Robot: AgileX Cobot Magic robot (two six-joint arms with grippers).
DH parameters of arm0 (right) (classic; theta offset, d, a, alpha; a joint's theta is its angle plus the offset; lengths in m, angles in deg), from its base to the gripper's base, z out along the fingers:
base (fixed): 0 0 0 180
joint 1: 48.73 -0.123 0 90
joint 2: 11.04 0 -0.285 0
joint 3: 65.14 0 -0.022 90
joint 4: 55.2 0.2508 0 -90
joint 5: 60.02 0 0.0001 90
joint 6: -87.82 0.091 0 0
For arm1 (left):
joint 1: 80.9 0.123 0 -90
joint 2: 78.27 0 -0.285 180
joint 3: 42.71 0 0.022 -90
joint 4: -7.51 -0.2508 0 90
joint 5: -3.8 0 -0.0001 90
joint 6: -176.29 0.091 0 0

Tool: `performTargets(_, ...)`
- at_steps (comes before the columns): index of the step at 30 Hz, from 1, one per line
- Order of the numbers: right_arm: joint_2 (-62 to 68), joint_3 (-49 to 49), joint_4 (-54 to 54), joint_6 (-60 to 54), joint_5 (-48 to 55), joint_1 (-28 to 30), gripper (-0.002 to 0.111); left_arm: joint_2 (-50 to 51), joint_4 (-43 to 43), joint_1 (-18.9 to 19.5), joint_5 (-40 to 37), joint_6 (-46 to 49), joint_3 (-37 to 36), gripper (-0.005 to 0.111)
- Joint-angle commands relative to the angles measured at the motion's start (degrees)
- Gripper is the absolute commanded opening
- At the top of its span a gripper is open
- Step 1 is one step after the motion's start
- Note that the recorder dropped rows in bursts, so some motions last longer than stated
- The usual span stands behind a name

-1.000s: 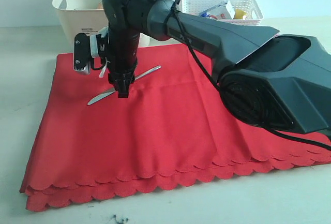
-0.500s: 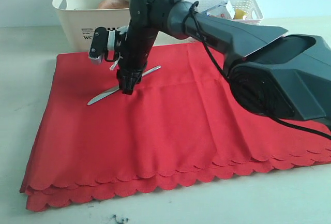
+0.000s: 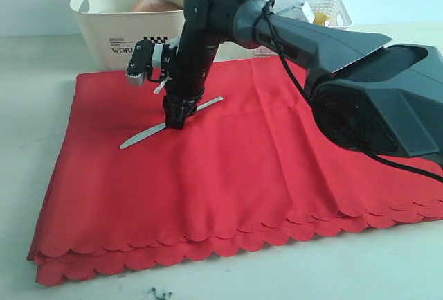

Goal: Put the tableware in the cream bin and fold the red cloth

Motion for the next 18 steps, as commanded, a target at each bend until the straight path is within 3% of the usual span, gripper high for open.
performTargets(1,-1.03,0.22,1.09,2.03,1.34,-0.11,0.025,-0.38,-0.02,-0.29,0.18,-0.07,-0.13,0.002)
performTargets(8,-1.52,0.22,-1.12,5.83,1.34,-0.11,0.000,-0.38,-0.02,-0.29,0.18,-0.07,-0.13,0.002)
performTargets(18,-4.28,0.22,-0.67,10.01,1.34,-0.11,0.000,-0.38,-0.02,-0.29,0.18,-0.07,-0.13,0.002)
